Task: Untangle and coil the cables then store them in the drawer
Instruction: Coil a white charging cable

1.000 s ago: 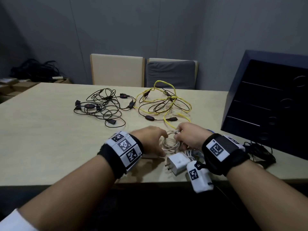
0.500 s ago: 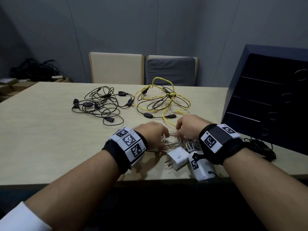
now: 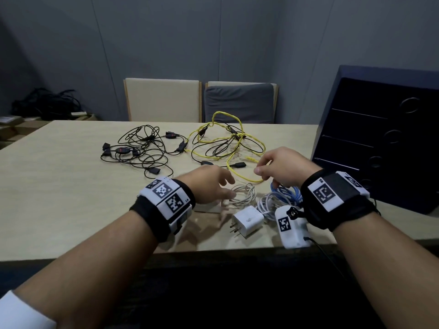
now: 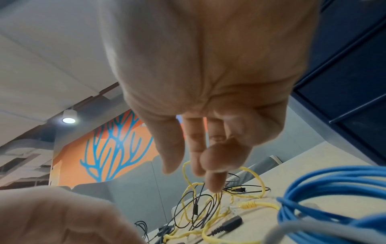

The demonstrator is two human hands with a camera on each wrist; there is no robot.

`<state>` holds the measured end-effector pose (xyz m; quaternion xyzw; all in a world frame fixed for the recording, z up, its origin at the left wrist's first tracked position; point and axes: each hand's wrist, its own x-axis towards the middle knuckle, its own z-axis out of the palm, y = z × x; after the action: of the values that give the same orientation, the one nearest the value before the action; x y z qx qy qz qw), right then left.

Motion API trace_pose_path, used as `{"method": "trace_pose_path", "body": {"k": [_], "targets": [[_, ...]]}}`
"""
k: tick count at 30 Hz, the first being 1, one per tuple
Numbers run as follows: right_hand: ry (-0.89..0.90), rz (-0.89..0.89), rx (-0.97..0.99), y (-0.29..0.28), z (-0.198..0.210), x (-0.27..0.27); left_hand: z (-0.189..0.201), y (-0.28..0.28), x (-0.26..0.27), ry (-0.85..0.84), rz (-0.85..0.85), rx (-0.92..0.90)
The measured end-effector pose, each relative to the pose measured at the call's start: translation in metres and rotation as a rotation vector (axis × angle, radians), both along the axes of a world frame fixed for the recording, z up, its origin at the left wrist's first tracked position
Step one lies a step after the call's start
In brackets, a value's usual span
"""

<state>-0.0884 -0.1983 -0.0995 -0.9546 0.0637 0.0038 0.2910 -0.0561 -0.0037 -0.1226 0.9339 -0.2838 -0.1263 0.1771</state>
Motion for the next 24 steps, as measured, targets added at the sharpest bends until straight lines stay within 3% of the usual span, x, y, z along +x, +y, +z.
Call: {"method": "trace_pose_path", "body": {"k": [7,10,18,24], "targets": [[-0.042,0.057,0.010,0.023,0.016,-0.013,0.021,0.025,-0.016,-0.035,0.074,-0.111],[-0.029,0.115,-0.014,0.045,0.023,-0.011,0.031,0.050,-0.020,-0.067,0.140,-0.077],[0.026,0.276,-0.079,0.117,0.038,0.024,0.040,0.122,0.014,-0.091,0.361,0.283],[0.105,0.335,-0.137,0.150,0.033,0.058,0.025,0.143,0.066,-0.025,0.383,0.528]]}}
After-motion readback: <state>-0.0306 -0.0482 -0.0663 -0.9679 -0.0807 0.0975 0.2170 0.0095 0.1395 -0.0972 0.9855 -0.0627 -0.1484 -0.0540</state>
